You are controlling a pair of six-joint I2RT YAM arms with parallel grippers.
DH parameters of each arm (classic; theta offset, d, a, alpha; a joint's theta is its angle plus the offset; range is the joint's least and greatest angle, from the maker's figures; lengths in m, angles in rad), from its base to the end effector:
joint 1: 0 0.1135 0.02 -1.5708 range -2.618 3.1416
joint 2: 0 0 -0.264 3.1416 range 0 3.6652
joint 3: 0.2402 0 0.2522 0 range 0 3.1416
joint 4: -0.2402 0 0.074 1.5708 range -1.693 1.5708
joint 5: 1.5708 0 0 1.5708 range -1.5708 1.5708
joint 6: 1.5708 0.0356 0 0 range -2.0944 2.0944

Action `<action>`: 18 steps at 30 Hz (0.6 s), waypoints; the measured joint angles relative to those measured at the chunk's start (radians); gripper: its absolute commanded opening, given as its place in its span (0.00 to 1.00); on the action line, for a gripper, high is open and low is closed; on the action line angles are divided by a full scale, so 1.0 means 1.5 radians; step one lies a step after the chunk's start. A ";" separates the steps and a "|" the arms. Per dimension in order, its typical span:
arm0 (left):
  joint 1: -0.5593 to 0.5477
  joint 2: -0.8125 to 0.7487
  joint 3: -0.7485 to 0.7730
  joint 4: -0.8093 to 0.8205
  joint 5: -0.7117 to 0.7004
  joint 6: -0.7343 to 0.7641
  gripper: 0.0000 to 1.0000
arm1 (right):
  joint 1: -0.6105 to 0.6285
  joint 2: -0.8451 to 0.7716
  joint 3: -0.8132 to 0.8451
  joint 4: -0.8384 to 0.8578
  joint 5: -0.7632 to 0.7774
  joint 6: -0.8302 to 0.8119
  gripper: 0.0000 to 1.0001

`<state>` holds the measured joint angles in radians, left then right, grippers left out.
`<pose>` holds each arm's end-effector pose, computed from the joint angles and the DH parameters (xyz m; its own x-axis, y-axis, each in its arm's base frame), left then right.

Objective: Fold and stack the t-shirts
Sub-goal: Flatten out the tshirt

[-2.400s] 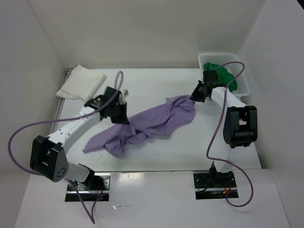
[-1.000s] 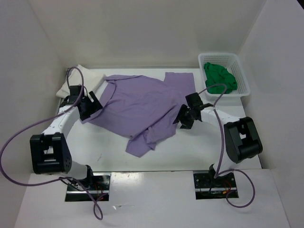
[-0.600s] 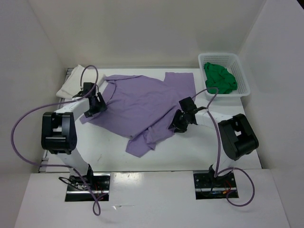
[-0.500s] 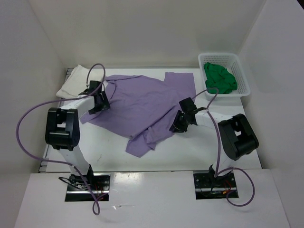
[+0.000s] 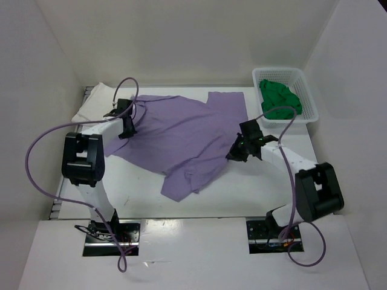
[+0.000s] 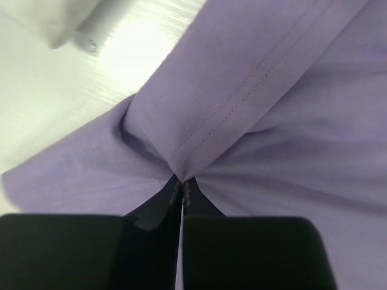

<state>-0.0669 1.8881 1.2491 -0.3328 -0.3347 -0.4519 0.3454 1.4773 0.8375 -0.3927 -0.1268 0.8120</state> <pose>0.3954 -0.0148 0.1775 -0.6882 -0.3673 -0.6257 -0.4693 0.8831 -0.0021 0.2654 0.1003 0.1844 -0.8438 0.4614 -0.2740 0.3132 0.8381 0.4467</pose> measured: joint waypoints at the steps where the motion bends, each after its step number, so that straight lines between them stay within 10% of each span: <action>1: 0.002 -0.018 -0.003 -0.005 0.004 0.000 0.00 | -0.013 -0.026 0.001 -0.006 0.004 -0.005 0.00; 11: 0.005 -0.292 -0.011 -0.068 0.103 0.000 0.05 | -0.164 -0.152 0.036 -0.083 0.025 -0.079 0.00; 18: 0.035 -0.193 -0.001 -0.093 0.176 0.002 0.07 | -0.174 -0.024 0.145 -0.070 0.029 -0.094 0.00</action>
<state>-0.0143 1.5986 1.2484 -0.4721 -0.0708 -0.4496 0.0837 1.4406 1.0557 -0.4976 -0.0837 0.6704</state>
